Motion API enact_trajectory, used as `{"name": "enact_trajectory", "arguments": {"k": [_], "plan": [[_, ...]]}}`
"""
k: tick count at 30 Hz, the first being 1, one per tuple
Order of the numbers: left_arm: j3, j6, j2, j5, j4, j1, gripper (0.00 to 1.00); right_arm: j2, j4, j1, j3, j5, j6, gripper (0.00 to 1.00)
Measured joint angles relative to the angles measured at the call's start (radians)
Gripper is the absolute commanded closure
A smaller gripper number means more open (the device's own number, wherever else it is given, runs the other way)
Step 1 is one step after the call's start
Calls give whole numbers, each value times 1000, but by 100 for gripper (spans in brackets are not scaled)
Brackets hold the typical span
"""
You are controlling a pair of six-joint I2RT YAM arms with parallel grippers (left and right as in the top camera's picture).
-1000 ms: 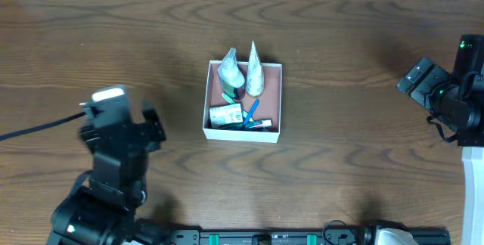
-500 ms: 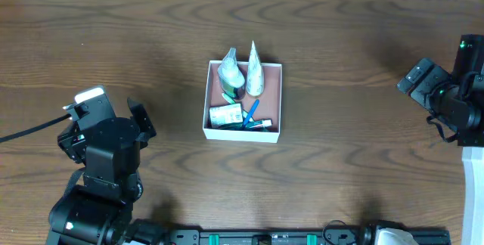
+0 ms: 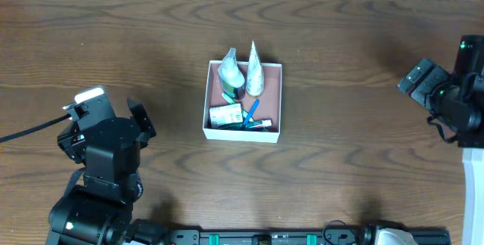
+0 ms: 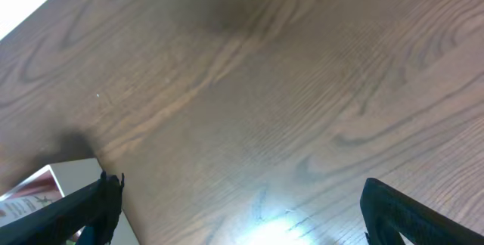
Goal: Pack container
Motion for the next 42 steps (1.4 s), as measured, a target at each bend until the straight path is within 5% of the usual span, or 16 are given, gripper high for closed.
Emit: {"name": "enact_trajectory", "arguments": {"k": [6, 14, 25, 42], "plan": [[0, 0, 0, -2, -1, 0, 2, -199, 87, 0, -101, 18, -8, 1], [0, 2, 1, -9, 0, 0, 2, -680, 456, 0, -568, -74, -262, 1], [0, 3, 1, -11, 0, 0, 2, -1159, 491, 0, -1099, -238, -516, 1], [0, 3, 2, -11, 0, 0, 2, -1196, 606, 0, -1342, -319, -535, 1]]}}
